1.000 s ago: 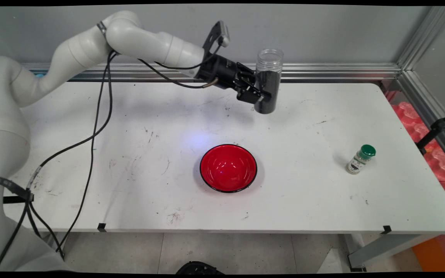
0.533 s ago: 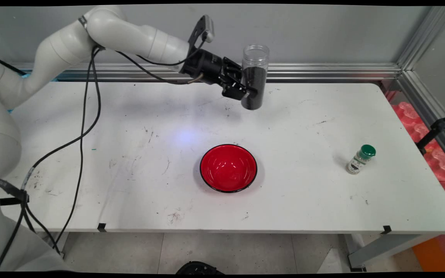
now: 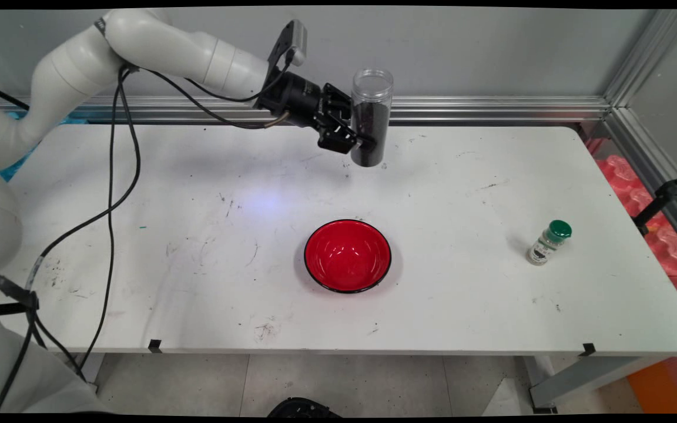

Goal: Pour the black seasoning powder in the red bowl

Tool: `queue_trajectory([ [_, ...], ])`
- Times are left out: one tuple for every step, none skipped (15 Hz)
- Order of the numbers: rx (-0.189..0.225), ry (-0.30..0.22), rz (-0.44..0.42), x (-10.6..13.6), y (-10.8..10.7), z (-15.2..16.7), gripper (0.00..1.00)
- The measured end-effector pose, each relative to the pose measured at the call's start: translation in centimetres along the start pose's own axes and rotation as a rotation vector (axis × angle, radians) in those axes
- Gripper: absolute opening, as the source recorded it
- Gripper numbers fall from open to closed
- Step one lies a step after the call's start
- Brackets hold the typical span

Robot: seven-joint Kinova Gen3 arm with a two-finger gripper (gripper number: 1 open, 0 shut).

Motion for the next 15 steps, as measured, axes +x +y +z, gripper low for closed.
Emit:
queue_trajectory([
  [-0.001, -0.004, 0.018, 0.0, 0.2, -0.3, 0.0],
  [-0.002, -0.007, 0.034, -0.1, 0.3, -0.5, 0.0],
  [-0.004, -0.012, 0.055, -0.1, 0.5, -0.7, 0.0],
  [-0.006, -0.016, 0.068, -0.1, 0.6, -0.9, 0.0],
  [-0.008, -0.022, 0.091, -0.2, 0.8, -1.0, 0.0],
  [-0.01, -0.027, 0.113, -0.2, 1.0, -1.2, 0.0],
  [-0.013, -0.033, 0.139, -0.3, 1.2, -1.4, 0.0],
  [-0.017, -0.038, 0.163, -0.3, 1.4, -1.5, 0.0],
  [-0.021, -0.043, 0.183, -0.3, 1.6, -1.6, 0.0],
  [-0.027, -0.047, 0.207, -0.4, 1.8, -1.7, 0.0],
  [-0.032, -0.051, 0.233, -0.4, 2.0, -1.8, 0.0],
  [-0.037, -0.054, 0.256, -0.4, 2.2, -1.9, 0.0],
  [-0.039, -0.056, 0.273, -0.4, 2.3, -1.9, 0.0],
  [-0.043, -0.06, 0.298, -0.5, 2.5, -2.0, 0.0],
  [-0.045, -0.062, 0.314, -0.5, 2.6, -2.0, 0.0],
])
